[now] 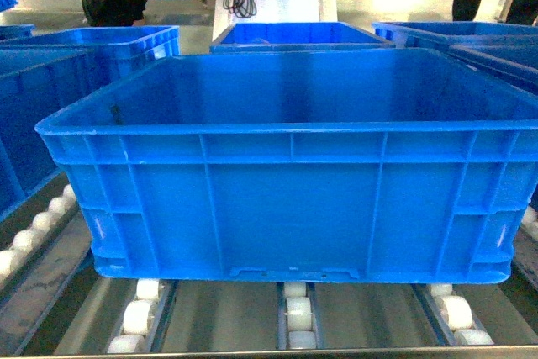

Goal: Place box next to blue box on left shelf

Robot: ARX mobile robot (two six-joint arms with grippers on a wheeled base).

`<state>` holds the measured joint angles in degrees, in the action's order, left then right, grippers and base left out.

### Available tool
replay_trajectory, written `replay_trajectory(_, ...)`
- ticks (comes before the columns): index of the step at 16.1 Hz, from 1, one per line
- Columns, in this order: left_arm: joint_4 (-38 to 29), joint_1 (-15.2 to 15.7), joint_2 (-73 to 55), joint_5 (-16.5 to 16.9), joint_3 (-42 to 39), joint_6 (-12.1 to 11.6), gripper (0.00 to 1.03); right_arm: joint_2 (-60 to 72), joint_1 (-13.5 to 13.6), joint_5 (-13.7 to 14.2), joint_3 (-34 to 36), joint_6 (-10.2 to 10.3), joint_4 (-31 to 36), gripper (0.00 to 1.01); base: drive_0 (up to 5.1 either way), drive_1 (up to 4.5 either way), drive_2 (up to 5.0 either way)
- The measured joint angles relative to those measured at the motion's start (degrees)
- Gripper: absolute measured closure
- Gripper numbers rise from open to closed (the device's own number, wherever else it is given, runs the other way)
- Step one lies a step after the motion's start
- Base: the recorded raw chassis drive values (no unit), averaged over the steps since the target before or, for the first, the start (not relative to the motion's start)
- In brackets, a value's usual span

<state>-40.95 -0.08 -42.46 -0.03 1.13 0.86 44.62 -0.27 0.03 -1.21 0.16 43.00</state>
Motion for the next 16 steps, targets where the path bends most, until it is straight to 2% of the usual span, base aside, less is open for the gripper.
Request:
replay_trajectory(2,2.0,0.0,2.0,0.0,-0.2,0.0,1.01,-2.1,0.0,0.0,0.1,0.0,-2.0,1.00,0.0,0.00,0.0)
replay_trajectory(4,9.2,0.0,10.0,0.0,-0.2,0.0,1.01,-10.3,0.0,0.0,0.5,0.0,-9.4,1.00,0.0,0.00,0.0)
replay_trajectory(8,19.5,0.0,20.9,0.0,-0.2,0.0,1.01,-21.8,0.0,0.0,0.5,0.0,-20.2,1.00,0.0,0.00,0.0)
replay_trajectory(12,21.6,0.0,23.1,0.0,-0.2,0.0,1.01,-24.1,0.0,0.0,0.5,0.0,-22.4,1.00,0.0,0.00,0.0)
replay_trajectory(16,27.1,0.0,28.6,0.0,-0.2,0.0,1.01,-29.9,0.0,0.0,0.5,0.0,-28.2,1.00,0.0,0.00,0.0)
